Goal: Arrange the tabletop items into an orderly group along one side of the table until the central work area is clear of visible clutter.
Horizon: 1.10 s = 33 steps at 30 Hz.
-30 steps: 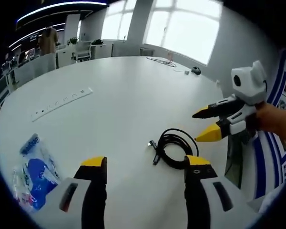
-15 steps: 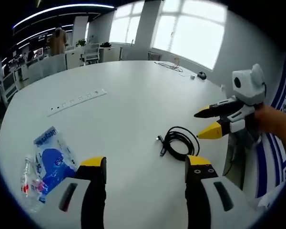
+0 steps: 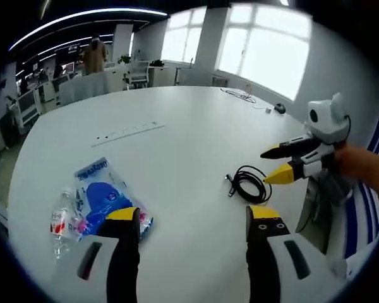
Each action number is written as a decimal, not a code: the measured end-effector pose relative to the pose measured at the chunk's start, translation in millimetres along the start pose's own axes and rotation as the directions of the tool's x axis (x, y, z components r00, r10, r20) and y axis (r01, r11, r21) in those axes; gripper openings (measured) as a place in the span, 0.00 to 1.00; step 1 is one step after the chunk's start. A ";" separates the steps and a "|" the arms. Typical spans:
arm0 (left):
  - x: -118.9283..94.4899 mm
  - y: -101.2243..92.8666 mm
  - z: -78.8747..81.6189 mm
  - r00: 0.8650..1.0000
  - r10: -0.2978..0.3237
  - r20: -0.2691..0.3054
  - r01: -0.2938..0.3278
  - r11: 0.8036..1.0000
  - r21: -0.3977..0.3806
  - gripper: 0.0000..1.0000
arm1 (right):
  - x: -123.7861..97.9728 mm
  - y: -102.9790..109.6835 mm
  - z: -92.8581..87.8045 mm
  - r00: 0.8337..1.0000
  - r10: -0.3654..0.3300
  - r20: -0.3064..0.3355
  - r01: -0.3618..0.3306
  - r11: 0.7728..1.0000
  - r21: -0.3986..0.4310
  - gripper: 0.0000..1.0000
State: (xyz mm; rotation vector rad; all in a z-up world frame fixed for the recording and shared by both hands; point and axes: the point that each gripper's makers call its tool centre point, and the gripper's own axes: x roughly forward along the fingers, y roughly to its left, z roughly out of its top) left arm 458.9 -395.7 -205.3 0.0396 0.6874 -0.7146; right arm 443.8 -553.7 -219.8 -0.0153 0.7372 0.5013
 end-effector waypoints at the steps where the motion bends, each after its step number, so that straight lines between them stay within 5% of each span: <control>1: -3.8 2.6 -0.9 1.000 0.006 0.000 -0.006 1.000 -0.006 0.69 | 0.6 1.8 1.6 1.000 0.004 0.003 -0.004 1.000 -0.003 0.54; 33: -84.2 62.2 -23.4 0.985 0.167 0.050 -0.162 0.982 -0.097 0.72 | 31.1 72.0 39.3 0.991 0.135 0.011 -0.132 0.985 -0.113 0.53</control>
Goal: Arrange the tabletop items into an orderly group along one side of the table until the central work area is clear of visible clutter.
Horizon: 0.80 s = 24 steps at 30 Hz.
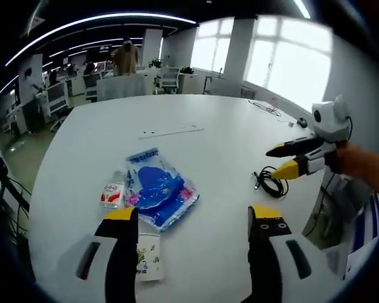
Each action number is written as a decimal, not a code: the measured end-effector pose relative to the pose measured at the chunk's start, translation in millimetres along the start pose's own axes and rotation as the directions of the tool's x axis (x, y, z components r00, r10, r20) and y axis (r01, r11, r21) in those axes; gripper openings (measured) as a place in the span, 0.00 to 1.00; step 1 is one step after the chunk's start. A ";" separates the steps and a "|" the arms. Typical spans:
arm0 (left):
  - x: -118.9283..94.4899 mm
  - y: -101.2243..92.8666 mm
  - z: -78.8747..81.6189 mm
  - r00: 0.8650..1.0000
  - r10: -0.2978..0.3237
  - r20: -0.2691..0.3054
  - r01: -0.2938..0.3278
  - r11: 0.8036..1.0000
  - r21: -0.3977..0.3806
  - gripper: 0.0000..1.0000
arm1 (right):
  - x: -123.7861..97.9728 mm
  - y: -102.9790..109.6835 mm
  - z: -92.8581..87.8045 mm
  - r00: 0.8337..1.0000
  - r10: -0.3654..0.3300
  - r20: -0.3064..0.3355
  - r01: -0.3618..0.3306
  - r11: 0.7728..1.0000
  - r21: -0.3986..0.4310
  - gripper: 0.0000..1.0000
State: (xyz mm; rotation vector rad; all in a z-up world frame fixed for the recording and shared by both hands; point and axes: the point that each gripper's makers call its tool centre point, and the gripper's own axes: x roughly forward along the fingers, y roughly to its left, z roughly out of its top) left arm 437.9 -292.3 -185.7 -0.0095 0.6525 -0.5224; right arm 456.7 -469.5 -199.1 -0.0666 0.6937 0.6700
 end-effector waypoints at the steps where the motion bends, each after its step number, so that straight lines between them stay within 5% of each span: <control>1: -1.7 3.6 -1.1 1.000 0.008 -0.001 -0.008 1.000 -0.004 0.72 | 2.5 1.8 1.5 1.000 0.006 0.000 -0.006 1.000 -0.003 0.53; 24: 3.8 36.5 -10.1 0.999 0.040 -0.022 -0.041 0.997 -0.062 0.63 | 37.5 18.4 7.5 0.997 0.071 -0.042 -0.072 0.997 -0.033 0.51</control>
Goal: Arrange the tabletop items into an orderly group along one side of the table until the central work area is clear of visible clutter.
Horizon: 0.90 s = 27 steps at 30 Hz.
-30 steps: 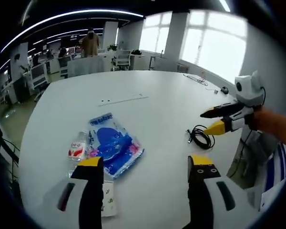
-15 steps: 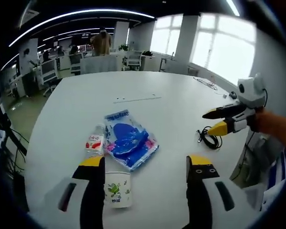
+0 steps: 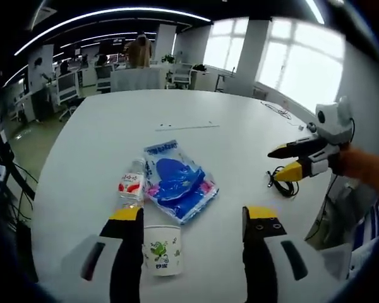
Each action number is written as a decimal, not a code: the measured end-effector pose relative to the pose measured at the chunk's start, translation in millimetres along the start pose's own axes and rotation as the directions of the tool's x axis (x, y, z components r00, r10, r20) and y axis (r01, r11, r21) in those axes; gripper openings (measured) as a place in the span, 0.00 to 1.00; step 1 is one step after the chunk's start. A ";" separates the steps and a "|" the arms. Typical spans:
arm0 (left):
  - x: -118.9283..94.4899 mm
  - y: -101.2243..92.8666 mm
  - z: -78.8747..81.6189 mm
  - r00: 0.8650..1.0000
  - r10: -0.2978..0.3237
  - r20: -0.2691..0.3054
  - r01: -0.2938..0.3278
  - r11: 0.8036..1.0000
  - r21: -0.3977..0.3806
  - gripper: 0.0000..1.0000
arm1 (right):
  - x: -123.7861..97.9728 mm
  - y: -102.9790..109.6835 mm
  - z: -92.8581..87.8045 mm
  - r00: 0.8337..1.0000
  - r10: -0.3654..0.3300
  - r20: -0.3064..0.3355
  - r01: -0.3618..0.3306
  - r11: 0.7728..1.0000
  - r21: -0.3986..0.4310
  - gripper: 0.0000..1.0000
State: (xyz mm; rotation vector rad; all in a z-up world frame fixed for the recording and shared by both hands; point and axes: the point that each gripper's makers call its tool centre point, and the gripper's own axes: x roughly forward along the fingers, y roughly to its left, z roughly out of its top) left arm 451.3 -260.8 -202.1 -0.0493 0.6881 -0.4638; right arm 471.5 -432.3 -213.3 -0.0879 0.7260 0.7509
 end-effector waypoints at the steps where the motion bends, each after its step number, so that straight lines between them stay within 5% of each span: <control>1: 1.9 1.5 -1.0 1.000 -0.001 -0.005 0.001 1.000 -0.007 0.63 | 1.5 -0.6 -0.2 1.000 0.001 -0.001 -0.001 1.000 0.001 0.51; 27: 43.4 24.7 -13.4 0.997 -0.029 -0.075 0.026 0.999 -0.035 0.52 | 51.4 -8.3 0.7 0.998 0.045 -0.049 -0.043 0.999 0.031 0.45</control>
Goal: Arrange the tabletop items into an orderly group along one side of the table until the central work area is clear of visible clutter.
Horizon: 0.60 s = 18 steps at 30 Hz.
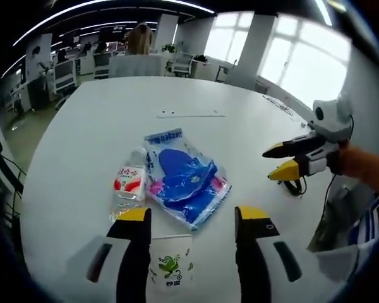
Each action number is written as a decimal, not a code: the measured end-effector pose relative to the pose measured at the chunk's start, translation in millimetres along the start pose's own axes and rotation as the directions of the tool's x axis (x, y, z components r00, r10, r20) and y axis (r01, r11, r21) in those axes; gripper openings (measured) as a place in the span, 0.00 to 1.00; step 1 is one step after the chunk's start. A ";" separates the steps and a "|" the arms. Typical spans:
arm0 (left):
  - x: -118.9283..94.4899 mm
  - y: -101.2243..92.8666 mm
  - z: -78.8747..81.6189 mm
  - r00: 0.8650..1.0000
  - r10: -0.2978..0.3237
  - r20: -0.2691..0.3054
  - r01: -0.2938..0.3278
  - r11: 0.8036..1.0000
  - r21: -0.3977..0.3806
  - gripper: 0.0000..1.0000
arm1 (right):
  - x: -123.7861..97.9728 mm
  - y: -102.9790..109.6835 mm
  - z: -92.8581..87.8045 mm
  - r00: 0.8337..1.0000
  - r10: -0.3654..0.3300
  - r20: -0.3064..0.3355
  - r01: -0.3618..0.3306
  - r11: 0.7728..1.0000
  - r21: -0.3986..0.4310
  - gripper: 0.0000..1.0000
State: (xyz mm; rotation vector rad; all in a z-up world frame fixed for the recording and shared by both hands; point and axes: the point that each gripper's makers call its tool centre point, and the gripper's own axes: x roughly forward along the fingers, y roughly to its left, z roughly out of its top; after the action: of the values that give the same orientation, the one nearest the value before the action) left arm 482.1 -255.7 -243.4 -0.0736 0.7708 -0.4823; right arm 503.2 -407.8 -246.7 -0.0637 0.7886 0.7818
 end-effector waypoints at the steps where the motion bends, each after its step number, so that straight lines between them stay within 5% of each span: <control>1: 1.7 0.7 -0.3 1.000 -0.001 -0.003 0.001 1.000 0.000 0.52 | 1.0 0.2 0.1 1.000 0.002 0.000 -0.002 1.000 0.001 0.44; 18: 24.2 7.7 -2.9 0.998 0.001 -0.061 -0.003 1.000 -0.024 0.42 | 21.9 -3.3 -1.1 1.000 0.017 -0.022 -0.017 1.000 0.005 0.39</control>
State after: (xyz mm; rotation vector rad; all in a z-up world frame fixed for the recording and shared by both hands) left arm 498.0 -259.2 -263.1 -0.0812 0.8368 -0.4752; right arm 514.3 -397.3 -262.7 -0.0617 0.8128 0.7962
